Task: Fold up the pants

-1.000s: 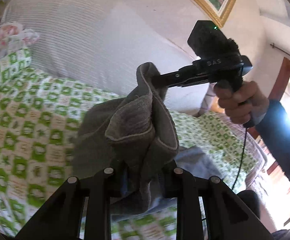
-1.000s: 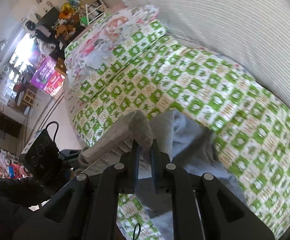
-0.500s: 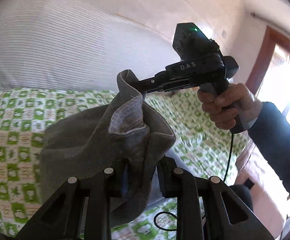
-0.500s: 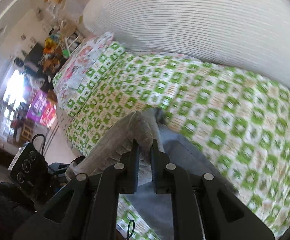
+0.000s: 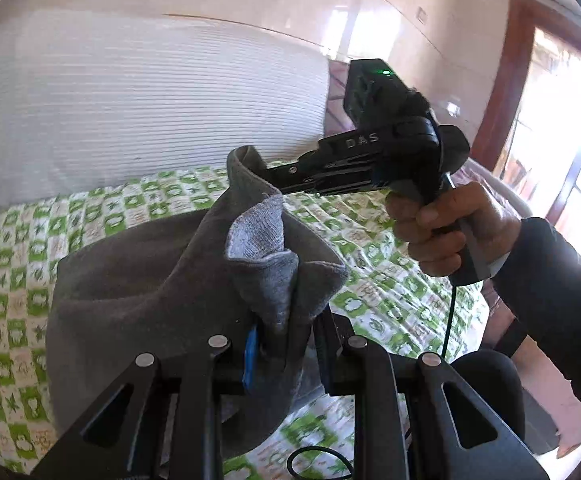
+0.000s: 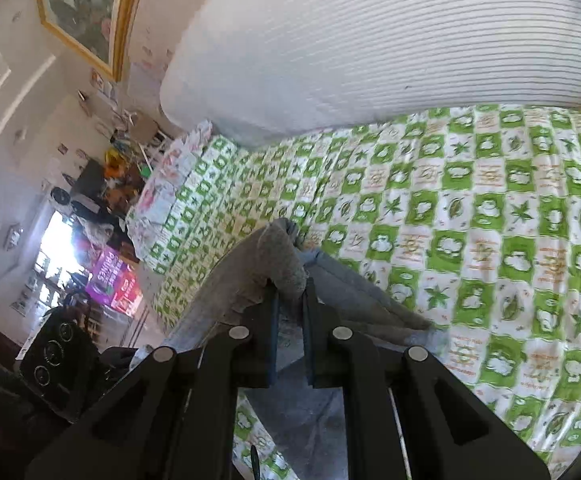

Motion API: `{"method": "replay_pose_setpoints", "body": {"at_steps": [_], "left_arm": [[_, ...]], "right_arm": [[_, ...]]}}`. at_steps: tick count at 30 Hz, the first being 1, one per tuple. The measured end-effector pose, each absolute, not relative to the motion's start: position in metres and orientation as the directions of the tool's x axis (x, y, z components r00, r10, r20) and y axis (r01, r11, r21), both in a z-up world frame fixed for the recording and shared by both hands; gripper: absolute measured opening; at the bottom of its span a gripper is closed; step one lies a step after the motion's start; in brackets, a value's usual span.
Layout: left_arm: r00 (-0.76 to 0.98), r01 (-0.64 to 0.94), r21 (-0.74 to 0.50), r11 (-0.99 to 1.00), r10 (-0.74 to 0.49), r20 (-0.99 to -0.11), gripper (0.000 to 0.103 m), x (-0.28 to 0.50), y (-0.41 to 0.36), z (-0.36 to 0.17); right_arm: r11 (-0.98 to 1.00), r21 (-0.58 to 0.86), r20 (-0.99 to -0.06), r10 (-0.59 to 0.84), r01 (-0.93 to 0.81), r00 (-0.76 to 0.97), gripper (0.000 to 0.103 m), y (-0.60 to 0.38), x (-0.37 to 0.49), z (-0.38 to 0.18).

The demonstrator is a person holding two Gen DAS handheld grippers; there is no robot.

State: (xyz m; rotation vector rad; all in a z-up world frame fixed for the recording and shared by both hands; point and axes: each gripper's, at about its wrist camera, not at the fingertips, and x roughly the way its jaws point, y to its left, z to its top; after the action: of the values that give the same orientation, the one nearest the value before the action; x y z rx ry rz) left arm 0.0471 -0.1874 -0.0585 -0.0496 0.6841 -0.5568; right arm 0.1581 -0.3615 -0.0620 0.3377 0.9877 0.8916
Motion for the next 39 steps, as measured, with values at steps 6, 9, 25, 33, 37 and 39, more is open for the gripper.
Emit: {"method": "replay_pose_setpoints", "body": {"at_steps": [6, 9, 25, 33, 37, 39], "left_arm": [[0.570, 0.495, -0.228, 0.838, -0.511, -0.643, 0.023, 0.060, -0.215, -0.096], [0.561, 0.500, -0.216, 0.839, -0.504, -0.656, 0.023, 0.062, -0.221, -0.101], [0.576, 0.471, -0.196, 0.860, -0.468, -0.670, 0.030, 0.067, -0.230, -0.106], [0.547, 0.524, -0.213, 0.825, -0.518, -0.658, 0.056, 0.049, -0.243, -0.098], [0.539, 0.534, -0.241, 0.810, -0.546, -0.641, 0.058, 0.037, -0.229, -0.090], [0.549, 0.524, -0.255, 0.812, -0.552, -0.628, 0.059, 0.031, -0.216, -0.085]], "right_arm": [[0.654, 0.667, -0.618, 0.753, -0.357, 0.225, 0.011, -0.392, 0.163, -0.123], [0.651, 0.685, -0.609, 0.758, -0.327, 0.234, 0.012, -0.400, 0.162, -0.137], [0.657, 0.670, -0.598, 0.754, -0.346, 0.271, 0.017, -0.395, 0.170, -0.146], [0.718, 0.653, -0.611, 0.687, -0.239, 0.394, 0.031, -0.444, 0.144, -0.130], [0.723, 0.625, -0.596, 0.685, -0.294, 0.419, 0.031, -0.433, 0.128, -0.100], [0.728, 0.608, -0.599, 0.682, -0.316, 0.420, 0.038, -0.423, 0.123, -0.090]]}}
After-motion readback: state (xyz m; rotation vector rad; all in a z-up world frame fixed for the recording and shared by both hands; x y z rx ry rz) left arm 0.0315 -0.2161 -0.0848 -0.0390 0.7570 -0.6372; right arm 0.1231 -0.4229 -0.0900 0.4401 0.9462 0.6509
